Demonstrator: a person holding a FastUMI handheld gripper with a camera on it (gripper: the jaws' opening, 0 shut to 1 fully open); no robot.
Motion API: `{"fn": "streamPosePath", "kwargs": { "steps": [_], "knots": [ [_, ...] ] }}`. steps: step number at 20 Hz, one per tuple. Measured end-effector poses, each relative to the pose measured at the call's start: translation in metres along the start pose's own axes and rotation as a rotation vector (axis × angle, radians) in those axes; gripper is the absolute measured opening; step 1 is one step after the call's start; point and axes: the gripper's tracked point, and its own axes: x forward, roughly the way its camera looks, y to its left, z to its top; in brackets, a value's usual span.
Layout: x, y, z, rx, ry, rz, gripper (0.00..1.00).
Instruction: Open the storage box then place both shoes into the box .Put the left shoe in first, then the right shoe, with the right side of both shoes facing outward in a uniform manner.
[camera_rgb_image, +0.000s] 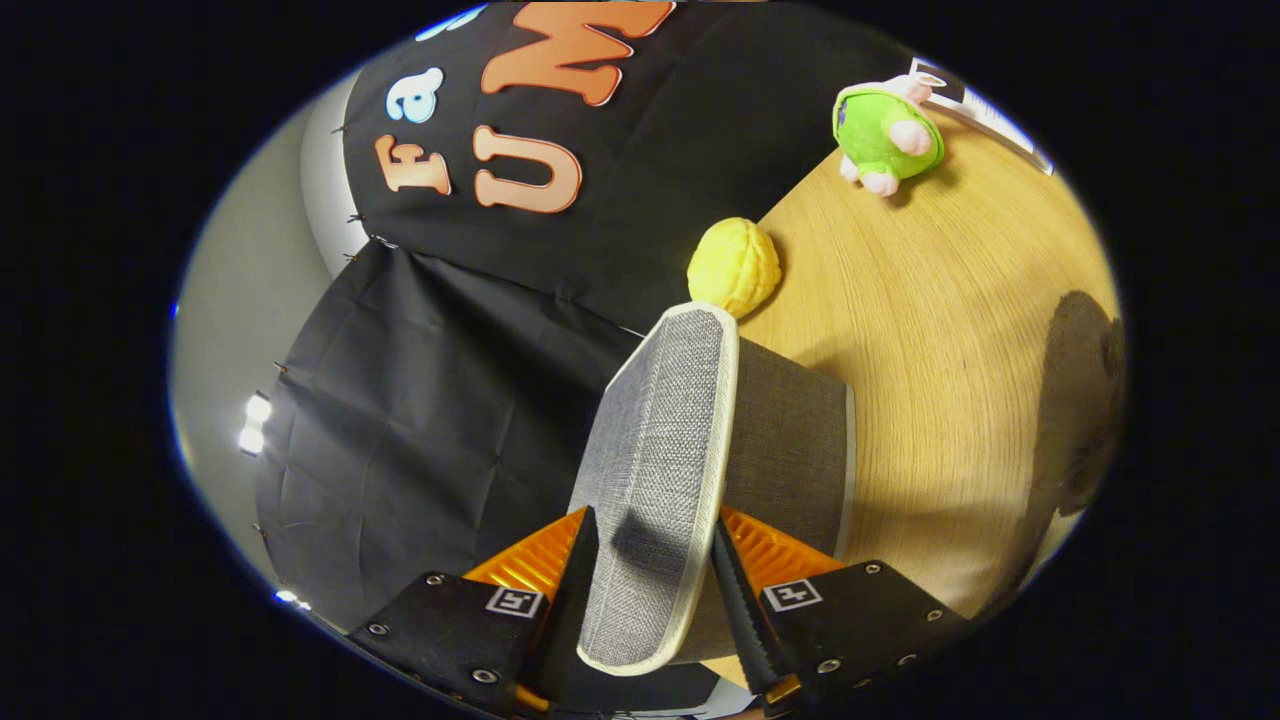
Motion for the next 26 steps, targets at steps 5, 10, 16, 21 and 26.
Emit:
{"fn": "streamPosePath", "kwargs": {
  "steps": [5, 10, 16, 21, 26],
  "knots": [
    [0.000, 0.005, -0.001, 0.008, -0.023, 0.028, 0.33],
    [0.004, 0.005, -0.002, 0.065, -0.033, 0.028, 0.16],
    [-0.006, 0.043, 0.022, 0.039, -0.097, 0.055, 0.05],
    [-0.004, 0.089, 0.033, -0.050, -0.121, 0.064, 0.07],
    [-0.001, 0.135, 0.044, -0.118, -0.172, 0.105, 0.07]
  ]
}}
